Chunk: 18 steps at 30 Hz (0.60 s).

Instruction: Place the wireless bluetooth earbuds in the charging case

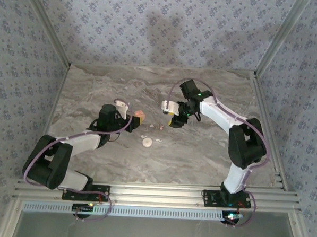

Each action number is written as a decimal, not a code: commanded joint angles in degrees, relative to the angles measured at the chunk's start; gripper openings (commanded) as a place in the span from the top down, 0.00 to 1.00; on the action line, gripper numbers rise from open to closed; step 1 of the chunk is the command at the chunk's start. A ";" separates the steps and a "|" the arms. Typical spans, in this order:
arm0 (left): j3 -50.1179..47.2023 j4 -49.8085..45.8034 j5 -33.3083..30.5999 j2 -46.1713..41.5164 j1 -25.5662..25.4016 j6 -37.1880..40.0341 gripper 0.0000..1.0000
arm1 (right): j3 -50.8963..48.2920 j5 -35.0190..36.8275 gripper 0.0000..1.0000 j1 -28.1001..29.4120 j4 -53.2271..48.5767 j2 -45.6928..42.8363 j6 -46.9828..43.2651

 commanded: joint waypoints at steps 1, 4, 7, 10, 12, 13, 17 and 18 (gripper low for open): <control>1.80 1.43 1.81 1.62 0.85 -0.49 0.93 | 3.13 4.61 0.44 1.01 -6.54 3.26 -11.73; 1.58 1.84 2.08 2.36 1.80 -1.49 0.94 | 4.02 4.85 0.44 1.99 -6.50 5.10 -14.76; 1.16 1.78 2.35 2.64 2.85 -1.89 0.94 | 4.49 5.27 0.44 2.64 -5.37 6.73 -16.74; 0.72 1.65 2.35 2.21 3.66 -2.08 0.95 | 5.09 7.45 0.44 4.01 -4.44 8.60 -19.15; 0.59 1.27 2.35 1.75 4.10 -1.93 0.95 | 5.76 8.47 0.44 4.94 -4.47 9.96 -20.88; 0.59 1.08 2.34 1.52 4.28 -1.83 0.95 | 5.96 8.56 0.45 5.23 -4.48 10.52 -21.70; 0.74 0.69 2.34 1.14 4.61 -1.34 0.95 | 6.65 8.74 0.47 5.93 -3.92 11.73 -24.50; 0.83 0.47 2.43 1.05 4.59 -1.17 0.95 | 6.90 8.80 0.48 6.19 -3.89 12.12 -25.25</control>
